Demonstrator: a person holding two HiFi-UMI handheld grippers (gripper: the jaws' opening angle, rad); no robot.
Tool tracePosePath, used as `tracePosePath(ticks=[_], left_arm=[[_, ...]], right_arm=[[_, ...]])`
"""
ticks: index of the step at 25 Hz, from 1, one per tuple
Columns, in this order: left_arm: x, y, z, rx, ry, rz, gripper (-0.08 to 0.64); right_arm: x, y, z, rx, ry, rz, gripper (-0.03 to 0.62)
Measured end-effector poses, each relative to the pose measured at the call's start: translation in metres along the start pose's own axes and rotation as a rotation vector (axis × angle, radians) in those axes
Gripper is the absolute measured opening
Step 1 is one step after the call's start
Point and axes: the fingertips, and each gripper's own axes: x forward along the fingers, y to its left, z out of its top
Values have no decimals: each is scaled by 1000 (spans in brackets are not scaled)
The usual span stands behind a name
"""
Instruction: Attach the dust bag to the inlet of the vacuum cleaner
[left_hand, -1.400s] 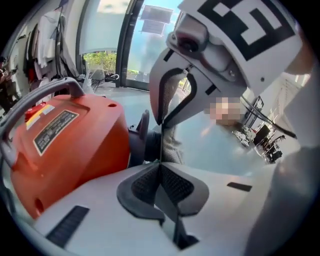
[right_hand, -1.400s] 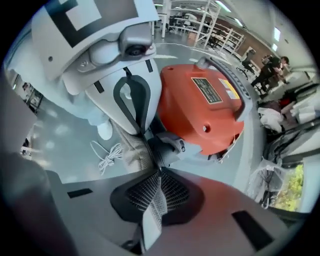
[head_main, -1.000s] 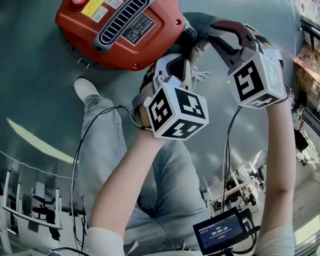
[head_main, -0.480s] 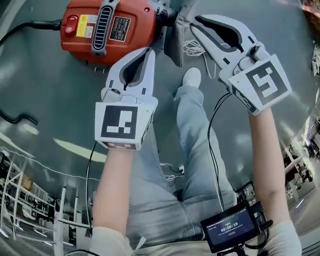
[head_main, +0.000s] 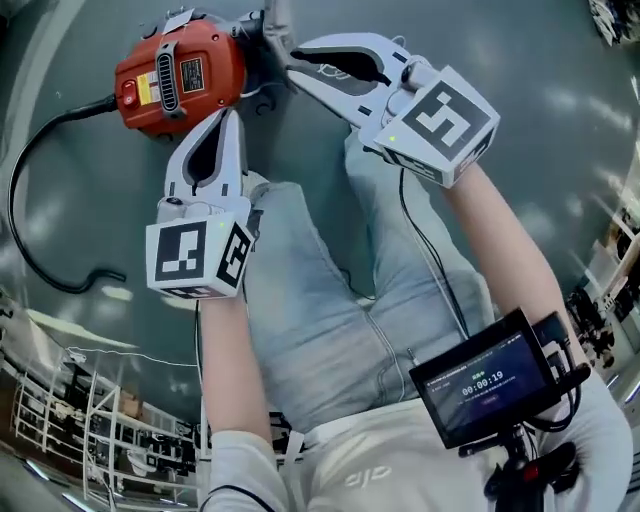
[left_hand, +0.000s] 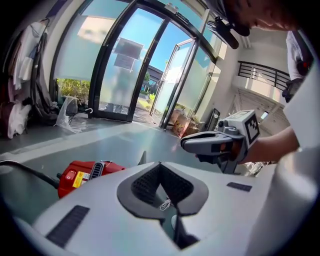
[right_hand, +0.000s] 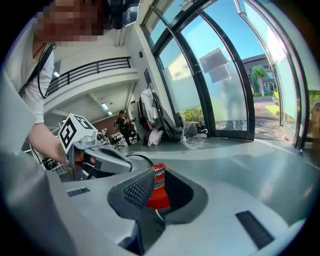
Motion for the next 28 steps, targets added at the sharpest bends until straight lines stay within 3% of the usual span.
tracePosePath(ticks=[6, 10, 16, 23, 28], left_arm=[[-72, -54, 71, -5, -87, 4, 11], [-105, -70, 101, 32, -114, -26, 11], [-221, -141, 258, 79, -248, -29, 11], [-248, -151, 318, 188, -362, -48, 11], [-294, -182, 431, 210, -448, -78, 11]], right_arm=[[-78, 37, 104, -86, -100, -31, 66], [-95, 59, 147, -109, -140, -45, 66], [-197, 112, 337, -192, -301, -82, 66], [-230, 135, 391, -278, -416, -101, 66], [-278, 148, 492, -266, -458, -105, 66]])
